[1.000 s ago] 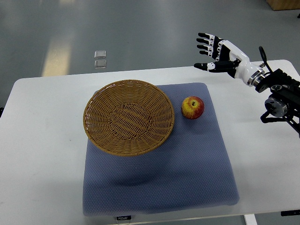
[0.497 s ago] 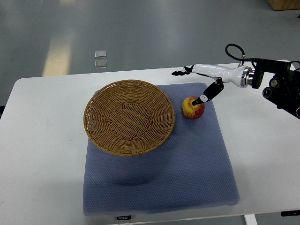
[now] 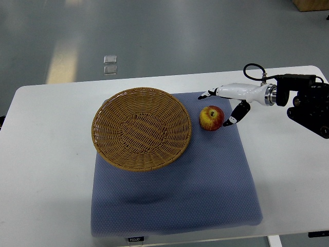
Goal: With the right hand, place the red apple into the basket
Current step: 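Position the right hand fingers around the apple's far side, then close the right hand fingers to grasp the apple, then carry the apple with the right hand over the wicker basket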
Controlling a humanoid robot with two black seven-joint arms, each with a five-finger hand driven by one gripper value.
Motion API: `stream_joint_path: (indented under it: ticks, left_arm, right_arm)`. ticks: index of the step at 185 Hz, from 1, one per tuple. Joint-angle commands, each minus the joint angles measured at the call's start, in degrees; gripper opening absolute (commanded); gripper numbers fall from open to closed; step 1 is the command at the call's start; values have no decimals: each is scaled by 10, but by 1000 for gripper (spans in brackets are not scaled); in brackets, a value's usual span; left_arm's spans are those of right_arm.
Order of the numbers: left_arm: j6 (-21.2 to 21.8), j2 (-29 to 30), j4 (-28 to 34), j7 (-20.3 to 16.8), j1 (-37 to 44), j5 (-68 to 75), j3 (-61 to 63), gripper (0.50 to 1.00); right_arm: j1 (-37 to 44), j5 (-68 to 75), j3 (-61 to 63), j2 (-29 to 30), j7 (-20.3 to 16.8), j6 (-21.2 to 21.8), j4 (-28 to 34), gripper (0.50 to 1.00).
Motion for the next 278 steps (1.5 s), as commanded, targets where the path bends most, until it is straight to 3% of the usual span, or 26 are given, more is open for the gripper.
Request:
stream_joint_path:
  ticks: [1,56,97,130,131,137,149,150,178,278]
  left_arm:
    - [0,0,0,0,0,0,0,1000]
    - [0,0,0,0,0,0,0,1000]
    - [0,0,0,0,0,0,0,1000]
    - [0,0,0,0,0,-1,0,1000]
    - [0,0,0,0,0,-1,0,1000]
    - [0,0,0,0,0,0,0,1000]
    - [0,0,0,0,0,-1,0,1000]
    - [0,0,0,0,0,0,0,1000]
    - [0,0,0,0,0,0,0,1000]
    - [0,0,0,0,0,0,0,1000]
  right_arm:
    - [-2,0,-2,2,1,-3,-2,924]
    - [-10,-1,-20,22,-4,-13,-3,921]
    - [-9,-1,-28,44,-7,-20,-40,913]
    - [-9,-1,-29,45,-7,-20,-46,876]
    - [-9,-1,-29,44,-7,-19,-46,842]
    - [-9,-1,-29,45,-7,-17,-47,803]
    - [-9,-1,-29,45,-7,-16,-47,795]
    - [-8,-2,-29,45,-7,-14,-47,766]
    - [-5,-2,-29,44,-7,-11,-46,656]
    - [51,-2,-27,33,-7,-9,-46,664]
